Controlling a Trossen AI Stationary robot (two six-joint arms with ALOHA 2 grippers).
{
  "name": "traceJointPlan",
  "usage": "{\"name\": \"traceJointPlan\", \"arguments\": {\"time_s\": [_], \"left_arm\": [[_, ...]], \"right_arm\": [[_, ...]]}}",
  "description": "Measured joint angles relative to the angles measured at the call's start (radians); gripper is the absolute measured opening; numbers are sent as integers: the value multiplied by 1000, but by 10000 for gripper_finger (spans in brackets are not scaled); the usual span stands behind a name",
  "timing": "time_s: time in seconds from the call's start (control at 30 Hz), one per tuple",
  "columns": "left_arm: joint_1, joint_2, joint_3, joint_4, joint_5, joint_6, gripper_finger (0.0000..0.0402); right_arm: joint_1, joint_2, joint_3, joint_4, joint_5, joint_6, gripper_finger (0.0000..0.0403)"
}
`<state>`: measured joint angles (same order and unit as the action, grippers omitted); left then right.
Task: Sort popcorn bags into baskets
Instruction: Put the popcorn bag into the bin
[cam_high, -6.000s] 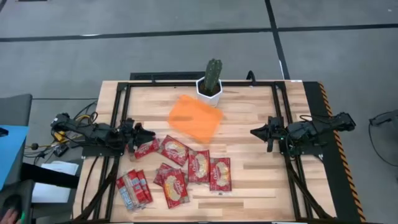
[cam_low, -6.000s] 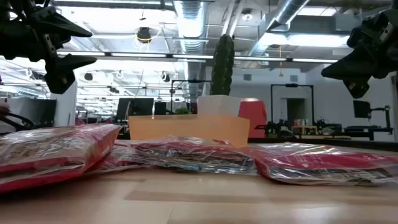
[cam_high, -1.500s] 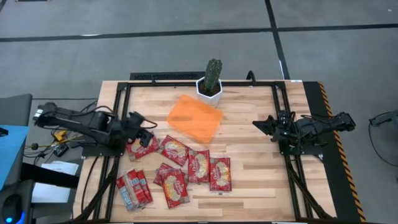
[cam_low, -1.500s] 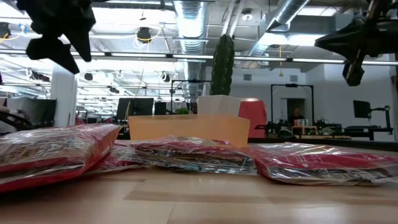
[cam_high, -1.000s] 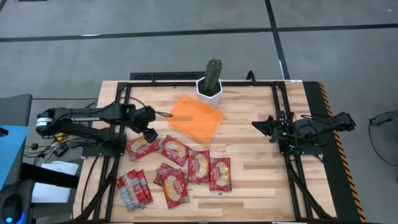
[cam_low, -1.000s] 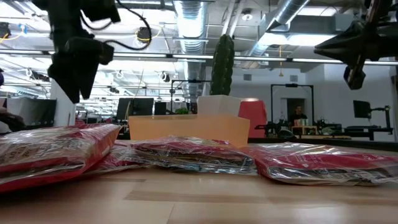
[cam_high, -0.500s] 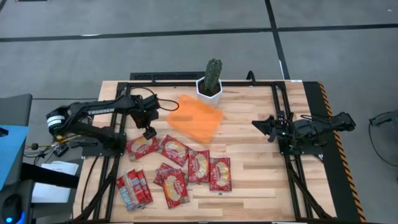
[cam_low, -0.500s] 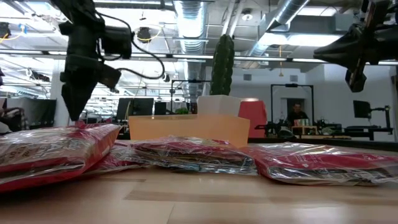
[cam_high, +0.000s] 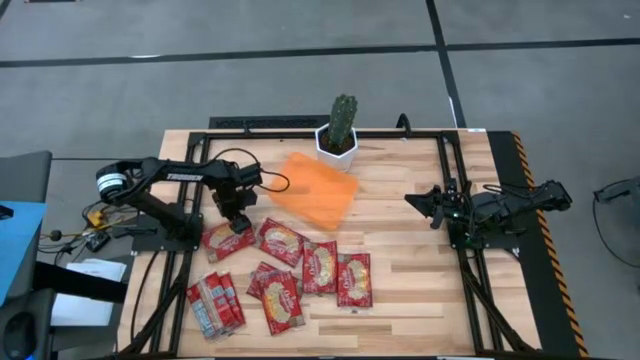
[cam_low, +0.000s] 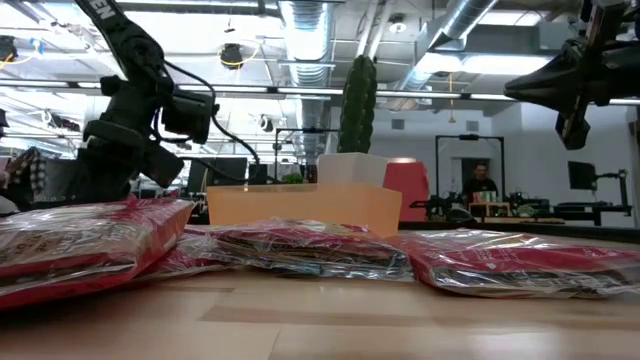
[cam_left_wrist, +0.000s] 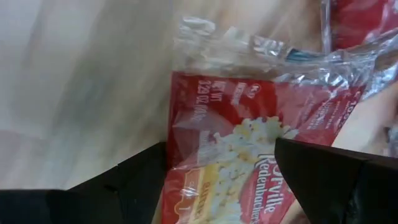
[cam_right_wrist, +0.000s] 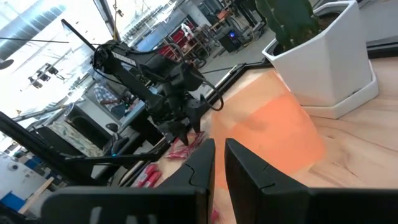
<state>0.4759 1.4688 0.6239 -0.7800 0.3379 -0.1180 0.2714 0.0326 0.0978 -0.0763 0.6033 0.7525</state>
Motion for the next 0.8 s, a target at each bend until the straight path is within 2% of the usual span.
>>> {"name": "traceJointPlan", "arguments": {"time_s": [0.1, 0.2, 0.57, 0.8], "left_arm": [[-2, -7, 3, 11, 24, -38, 284], [-3, -13, 0, 15, 33, -61, 249], [-17, -13, -73, 76, 97, -186, 17], [-17, -11, -69, 71, 133, -283, 3]], "right_arm": [[0, 0, 0, -5, 0, 0, 64], [0, 0, 0, -24, 0, 0, 64], [0, 0, 0, -52, 0, 0, 64], [0, 0, 0, -52, 0, 0, 64]]}}
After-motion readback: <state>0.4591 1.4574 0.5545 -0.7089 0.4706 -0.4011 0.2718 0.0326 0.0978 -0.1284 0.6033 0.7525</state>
